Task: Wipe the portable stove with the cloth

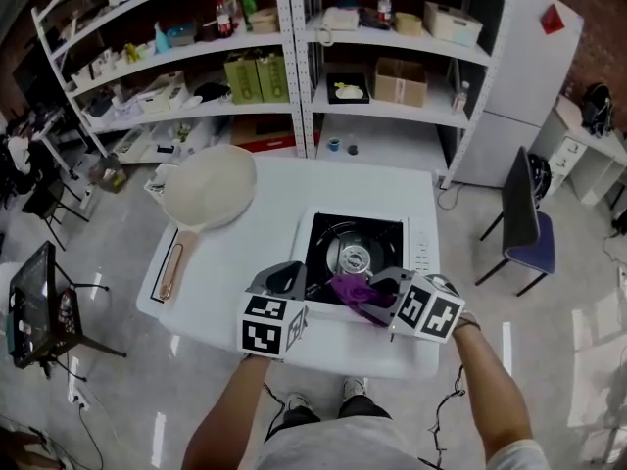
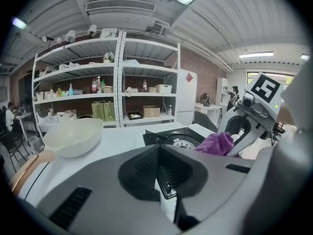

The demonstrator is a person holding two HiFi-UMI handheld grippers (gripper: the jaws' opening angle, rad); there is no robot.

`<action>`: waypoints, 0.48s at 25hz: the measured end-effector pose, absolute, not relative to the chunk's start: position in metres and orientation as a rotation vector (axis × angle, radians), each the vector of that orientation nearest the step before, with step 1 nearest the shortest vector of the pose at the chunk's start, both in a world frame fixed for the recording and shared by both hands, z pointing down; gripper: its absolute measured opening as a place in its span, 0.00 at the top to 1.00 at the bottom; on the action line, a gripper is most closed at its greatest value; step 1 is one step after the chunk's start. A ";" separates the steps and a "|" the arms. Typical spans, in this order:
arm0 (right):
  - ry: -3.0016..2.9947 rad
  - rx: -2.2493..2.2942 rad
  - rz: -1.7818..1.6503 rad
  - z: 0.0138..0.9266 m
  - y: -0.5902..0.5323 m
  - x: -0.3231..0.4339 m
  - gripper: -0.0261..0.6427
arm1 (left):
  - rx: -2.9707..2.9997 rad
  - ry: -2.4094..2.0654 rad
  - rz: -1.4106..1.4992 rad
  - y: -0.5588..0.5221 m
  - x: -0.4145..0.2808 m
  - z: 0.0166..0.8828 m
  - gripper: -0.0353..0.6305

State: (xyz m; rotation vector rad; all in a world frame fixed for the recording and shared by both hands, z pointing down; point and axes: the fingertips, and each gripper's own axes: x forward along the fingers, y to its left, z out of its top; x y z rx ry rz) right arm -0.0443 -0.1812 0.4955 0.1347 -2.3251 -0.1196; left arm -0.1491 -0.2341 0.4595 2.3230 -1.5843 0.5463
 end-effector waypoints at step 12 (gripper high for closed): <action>-2.337 0.260 -0.056 0.489 -0.181 -0.029 0.87 | 2.386 -1.513 0.563 -0.238 -0.139 0.456 0.94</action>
